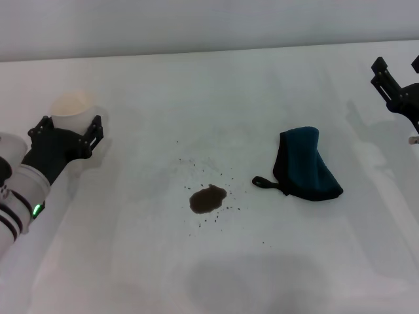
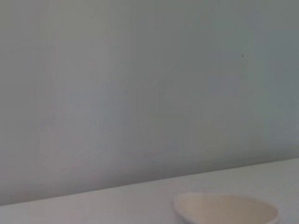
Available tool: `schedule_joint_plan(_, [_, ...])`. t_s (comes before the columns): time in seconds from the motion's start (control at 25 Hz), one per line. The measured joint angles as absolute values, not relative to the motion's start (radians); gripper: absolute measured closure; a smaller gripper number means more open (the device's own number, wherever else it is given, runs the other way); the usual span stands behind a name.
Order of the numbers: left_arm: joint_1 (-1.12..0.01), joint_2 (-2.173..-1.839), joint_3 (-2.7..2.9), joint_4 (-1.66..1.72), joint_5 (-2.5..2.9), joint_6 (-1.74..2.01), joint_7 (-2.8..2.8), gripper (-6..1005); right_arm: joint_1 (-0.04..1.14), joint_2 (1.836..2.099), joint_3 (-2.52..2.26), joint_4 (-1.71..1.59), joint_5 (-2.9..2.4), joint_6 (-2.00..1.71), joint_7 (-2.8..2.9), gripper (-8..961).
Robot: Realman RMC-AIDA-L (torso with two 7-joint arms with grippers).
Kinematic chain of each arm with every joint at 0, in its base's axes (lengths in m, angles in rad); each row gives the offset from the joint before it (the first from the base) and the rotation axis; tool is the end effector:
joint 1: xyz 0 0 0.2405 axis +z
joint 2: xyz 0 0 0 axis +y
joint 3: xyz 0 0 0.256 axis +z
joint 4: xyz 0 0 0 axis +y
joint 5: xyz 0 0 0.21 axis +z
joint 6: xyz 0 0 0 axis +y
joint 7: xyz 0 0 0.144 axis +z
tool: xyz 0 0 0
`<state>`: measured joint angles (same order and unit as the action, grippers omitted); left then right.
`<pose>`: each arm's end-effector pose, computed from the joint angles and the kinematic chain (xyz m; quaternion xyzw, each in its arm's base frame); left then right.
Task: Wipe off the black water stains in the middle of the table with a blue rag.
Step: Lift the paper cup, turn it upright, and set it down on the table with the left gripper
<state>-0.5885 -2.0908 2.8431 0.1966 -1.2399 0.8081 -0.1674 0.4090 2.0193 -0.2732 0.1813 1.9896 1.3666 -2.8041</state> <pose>-0.3066 0.3508 -0.0868 -0.7984 -0.2893 -0.1951 0.4907 0.3552 0.2931 0.0032 -0.6526 0.2960 0.3602 0.5973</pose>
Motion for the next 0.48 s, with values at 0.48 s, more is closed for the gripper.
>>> schedule_joint_plan(0.48, [-0.528, -2.091, 2.780, 0.240, -1.252, 0.828, -0.144, 265, 0.407, 2.018, -0.272, 0.181, 1.990, 1.367, -2.804, 233])
